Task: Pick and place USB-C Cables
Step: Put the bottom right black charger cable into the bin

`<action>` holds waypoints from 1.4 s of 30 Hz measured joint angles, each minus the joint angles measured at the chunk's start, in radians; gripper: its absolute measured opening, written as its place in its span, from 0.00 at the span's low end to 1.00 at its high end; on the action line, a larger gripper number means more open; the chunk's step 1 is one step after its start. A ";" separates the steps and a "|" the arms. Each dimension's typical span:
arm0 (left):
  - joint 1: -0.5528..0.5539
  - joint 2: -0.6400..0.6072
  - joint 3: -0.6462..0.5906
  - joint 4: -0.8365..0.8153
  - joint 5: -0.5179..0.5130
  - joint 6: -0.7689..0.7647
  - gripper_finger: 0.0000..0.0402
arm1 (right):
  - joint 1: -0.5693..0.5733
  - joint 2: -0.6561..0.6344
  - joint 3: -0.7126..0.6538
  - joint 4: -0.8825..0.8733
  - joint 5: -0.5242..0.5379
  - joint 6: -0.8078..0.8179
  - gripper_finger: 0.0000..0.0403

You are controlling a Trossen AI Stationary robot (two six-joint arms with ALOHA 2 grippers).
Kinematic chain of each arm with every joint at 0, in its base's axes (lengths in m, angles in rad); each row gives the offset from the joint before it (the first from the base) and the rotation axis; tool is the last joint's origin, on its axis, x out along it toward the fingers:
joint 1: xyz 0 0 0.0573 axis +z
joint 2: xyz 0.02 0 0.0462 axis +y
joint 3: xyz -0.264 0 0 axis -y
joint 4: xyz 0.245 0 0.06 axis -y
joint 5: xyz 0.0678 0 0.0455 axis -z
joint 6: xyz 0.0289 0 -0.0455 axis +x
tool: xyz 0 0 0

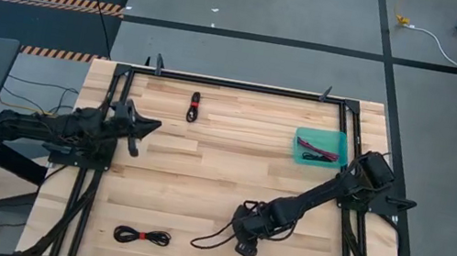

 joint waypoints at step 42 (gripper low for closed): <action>0.000 0.020 0.000 -0.077 0.110 -0.132 0.06 | -0.382 -0.399 -0.029 -0.975 0.537 -0.483 0.07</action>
